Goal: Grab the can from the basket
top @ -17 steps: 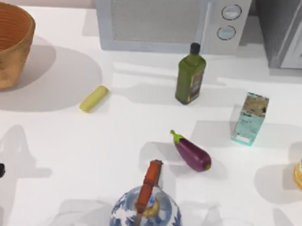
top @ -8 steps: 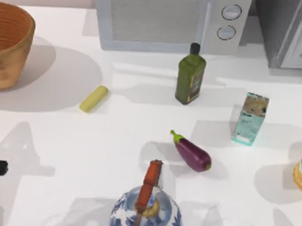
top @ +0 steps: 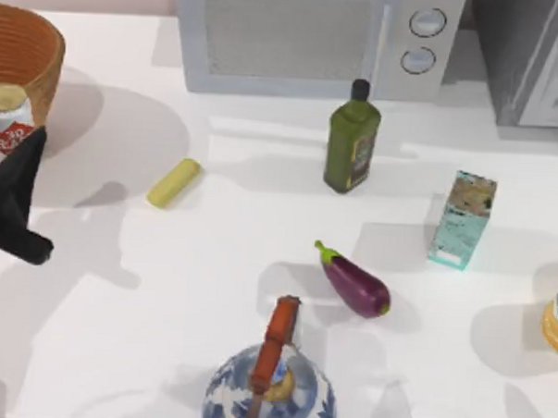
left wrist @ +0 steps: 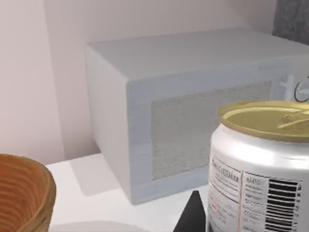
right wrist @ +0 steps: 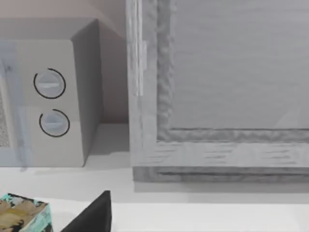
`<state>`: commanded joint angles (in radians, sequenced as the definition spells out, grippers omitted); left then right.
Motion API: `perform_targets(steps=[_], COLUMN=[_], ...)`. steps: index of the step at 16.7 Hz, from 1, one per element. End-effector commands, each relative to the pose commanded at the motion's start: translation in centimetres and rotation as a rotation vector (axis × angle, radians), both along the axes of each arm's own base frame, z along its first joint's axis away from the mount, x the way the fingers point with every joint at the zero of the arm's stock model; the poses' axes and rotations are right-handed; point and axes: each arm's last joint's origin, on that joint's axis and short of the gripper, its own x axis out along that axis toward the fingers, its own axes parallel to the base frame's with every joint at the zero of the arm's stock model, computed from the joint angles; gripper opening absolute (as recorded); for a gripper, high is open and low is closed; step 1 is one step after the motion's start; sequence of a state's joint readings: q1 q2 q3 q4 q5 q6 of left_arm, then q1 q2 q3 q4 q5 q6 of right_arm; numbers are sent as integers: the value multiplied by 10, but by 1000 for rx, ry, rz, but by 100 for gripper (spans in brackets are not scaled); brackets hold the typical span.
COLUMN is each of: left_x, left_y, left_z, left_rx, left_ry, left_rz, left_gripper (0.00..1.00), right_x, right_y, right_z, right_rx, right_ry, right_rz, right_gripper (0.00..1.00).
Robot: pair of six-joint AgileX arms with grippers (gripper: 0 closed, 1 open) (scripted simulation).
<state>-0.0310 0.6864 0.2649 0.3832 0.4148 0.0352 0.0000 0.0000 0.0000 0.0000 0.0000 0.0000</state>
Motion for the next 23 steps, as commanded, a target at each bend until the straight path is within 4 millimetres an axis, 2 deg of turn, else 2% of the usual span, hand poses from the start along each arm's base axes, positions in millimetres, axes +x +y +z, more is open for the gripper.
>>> perform_targets(steps=[3, 6, 9, 12, 15, 19, 21, 23], left_x=[42, 91, 137, 173, 194, 204, 205, 205], left_y=[-9, -19, -29, -38, -46, -51, -53, -53], left_z=[7, -3, -31, -75, -123, -178, -193, -200], left_rx=[2, 0, -4, -11, -19, -30, -33, -34], left_ry=[5, 7, 6, 3, -1, -5, -7, -8], left_rz=[-193, -395, -594, -778, -937, -1089, -1131, -1148], left_gripper=[0, 0, 0, 0, 0, 0, 0, 0], right_x=[0, 0, 0, 0, 0, 0, 0, 0], right_y=[0, 0, 0, 0, 0, 0, 0, 0], right_z=[0, 0, 0, 0, 0, 0, 0, 0], right_rx=[0, 0, 0, 0, 0, 0, 0, 0], right_ry=[0, 0, 0, 0, 0, 0, 0, 0], right_rz=[0, 0, 0, 0, 0, 0, 0, 0], right_gripper=[100, 100, 100, 100, 100, 100, 100, 100])
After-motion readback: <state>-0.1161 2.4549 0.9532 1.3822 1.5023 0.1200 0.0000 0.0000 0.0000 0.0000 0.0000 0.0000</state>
